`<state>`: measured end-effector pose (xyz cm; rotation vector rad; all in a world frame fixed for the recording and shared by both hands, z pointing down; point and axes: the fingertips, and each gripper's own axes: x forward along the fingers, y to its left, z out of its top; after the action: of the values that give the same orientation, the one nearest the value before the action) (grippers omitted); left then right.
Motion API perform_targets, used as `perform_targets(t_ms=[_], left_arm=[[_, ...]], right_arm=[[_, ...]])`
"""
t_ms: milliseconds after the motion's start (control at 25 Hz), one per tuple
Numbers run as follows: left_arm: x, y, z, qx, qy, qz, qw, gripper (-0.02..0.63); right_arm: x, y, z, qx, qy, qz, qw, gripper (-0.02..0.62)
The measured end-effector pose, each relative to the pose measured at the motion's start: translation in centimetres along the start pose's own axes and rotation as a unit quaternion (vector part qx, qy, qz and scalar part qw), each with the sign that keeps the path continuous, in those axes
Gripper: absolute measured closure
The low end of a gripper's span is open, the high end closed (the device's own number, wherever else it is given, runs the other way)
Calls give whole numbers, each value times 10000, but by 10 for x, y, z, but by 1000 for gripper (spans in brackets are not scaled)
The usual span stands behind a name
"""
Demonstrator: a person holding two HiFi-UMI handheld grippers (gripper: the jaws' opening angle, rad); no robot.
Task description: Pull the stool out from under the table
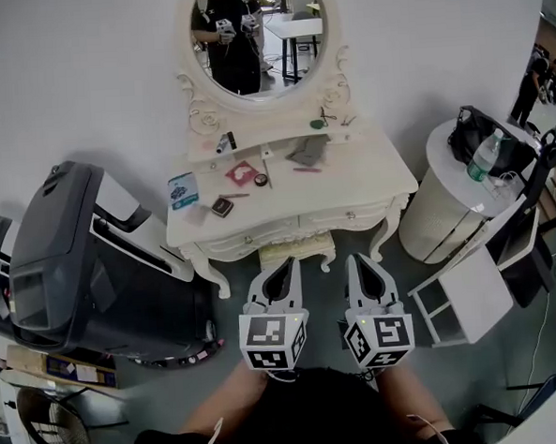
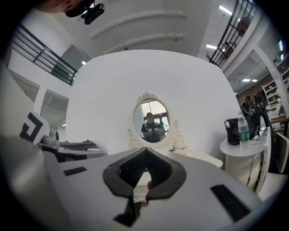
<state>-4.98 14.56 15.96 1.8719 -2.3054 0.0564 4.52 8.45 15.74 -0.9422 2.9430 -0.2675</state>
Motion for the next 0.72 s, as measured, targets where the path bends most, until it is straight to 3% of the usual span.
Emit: perform_targets(t_ms=[240, 720], left_arm=[[41, 46, 28, 135, -210, 237, 9994, 606], [103, 101, 24, -74, 136, 61, 9999, 606]], right_arm=[[67, 8, 13, -550, -57, 48, 9985, 592], [143, 4, -5, -370, 339, -256, 9984, 592]])
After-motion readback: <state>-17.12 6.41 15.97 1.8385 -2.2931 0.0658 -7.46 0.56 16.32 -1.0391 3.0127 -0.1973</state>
